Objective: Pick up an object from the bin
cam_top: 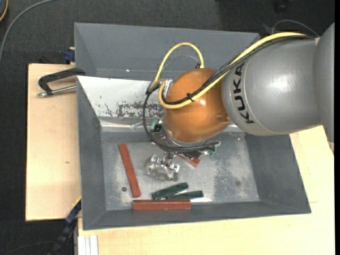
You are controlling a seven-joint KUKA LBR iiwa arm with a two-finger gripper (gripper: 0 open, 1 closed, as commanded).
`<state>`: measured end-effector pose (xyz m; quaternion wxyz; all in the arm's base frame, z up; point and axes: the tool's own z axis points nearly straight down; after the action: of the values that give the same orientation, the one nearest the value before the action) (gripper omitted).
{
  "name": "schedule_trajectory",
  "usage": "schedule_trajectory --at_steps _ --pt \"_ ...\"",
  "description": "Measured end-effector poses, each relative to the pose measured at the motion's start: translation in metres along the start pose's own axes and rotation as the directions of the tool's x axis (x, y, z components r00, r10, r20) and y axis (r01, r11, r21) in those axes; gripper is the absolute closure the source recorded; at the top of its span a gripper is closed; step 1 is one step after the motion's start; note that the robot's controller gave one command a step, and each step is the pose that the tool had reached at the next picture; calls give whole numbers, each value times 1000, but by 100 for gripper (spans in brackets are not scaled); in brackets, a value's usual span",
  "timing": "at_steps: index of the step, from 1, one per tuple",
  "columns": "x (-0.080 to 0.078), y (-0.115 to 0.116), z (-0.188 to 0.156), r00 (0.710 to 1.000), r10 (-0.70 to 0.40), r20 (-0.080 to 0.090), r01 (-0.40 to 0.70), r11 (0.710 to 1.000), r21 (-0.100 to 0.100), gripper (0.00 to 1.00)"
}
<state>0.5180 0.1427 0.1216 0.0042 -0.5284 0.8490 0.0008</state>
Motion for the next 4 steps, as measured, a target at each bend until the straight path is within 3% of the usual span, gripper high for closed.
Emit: schedule_trajectory --at_steps 1,2,3,4 --pt "-1 -14 -38 982 191 1 -191 982 2 100" --pt "-1 -14 -37 981 192 -1 -192 981 0 0" --pt "-56 -19 33 980 -201 -2 201 979 -4 0" --pt "-104 -36 51 840 -542 1 542 840 -1 0"
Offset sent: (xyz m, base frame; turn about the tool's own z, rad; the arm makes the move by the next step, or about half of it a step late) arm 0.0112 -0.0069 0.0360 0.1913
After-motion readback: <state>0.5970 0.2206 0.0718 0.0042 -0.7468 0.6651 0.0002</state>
